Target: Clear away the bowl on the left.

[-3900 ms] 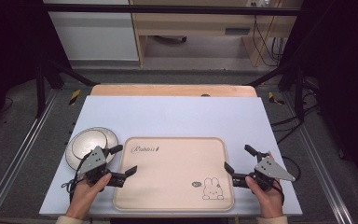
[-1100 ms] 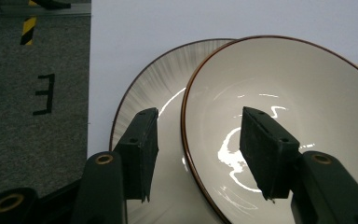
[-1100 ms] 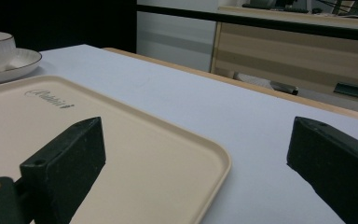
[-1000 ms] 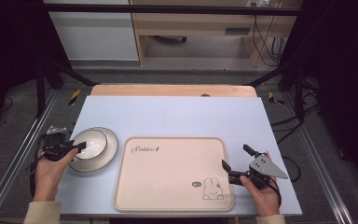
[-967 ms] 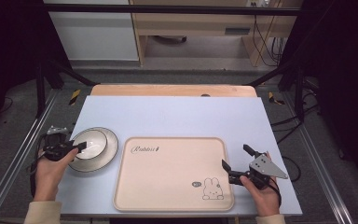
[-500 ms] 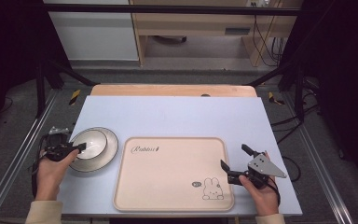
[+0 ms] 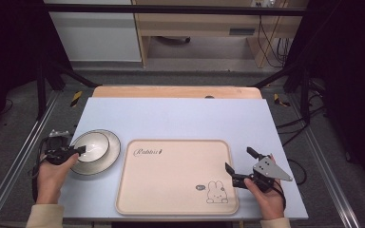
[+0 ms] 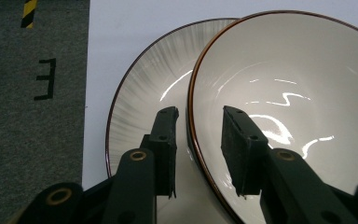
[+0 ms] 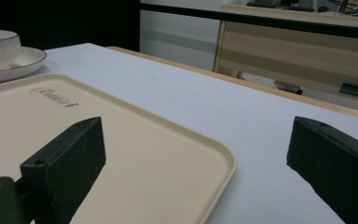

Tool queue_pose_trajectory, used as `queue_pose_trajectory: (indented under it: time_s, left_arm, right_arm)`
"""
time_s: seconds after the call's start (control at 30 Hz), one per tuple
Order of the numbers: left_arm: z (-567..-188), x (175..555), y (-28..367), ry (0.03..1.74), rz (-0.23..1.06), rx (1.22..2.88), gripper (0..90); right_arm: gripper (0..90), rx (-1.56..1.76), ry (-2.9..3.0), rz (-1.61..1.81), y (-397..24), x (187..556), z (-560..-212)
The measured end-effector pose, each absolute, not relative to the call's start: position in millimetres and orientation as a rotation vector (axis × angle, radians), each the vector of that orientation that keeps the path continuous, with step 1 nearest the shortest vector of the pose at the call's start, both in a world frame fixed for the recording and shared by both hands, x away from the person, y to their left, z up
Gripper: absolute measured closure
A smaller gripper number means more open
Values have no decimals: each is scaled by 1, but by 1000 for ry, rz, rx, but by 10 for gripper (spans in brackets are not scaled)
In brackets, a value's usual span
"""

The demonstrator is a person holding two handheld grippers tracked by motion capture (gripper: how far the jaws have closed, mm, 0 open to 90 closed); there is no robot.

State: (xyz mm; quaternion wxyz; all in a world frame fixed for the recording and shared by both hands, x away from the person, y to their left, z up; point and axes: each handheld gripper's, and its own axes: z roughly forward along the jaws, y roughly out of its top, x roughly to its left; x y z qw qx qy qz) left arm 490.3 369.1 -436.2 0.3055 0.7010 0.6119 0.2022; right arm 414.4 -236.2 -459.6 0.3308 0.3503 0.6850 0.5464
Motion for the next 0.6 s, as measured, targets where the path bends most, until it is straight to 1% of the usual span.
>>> queue_pose_trajectory:
  time_s: [0.6]
  left_arm:
    - [-439, 492, 369, 1620, 542, 1864, 773]
  right_arm:
    - [44, 911, 1797, 1426, -236, 415, -460]
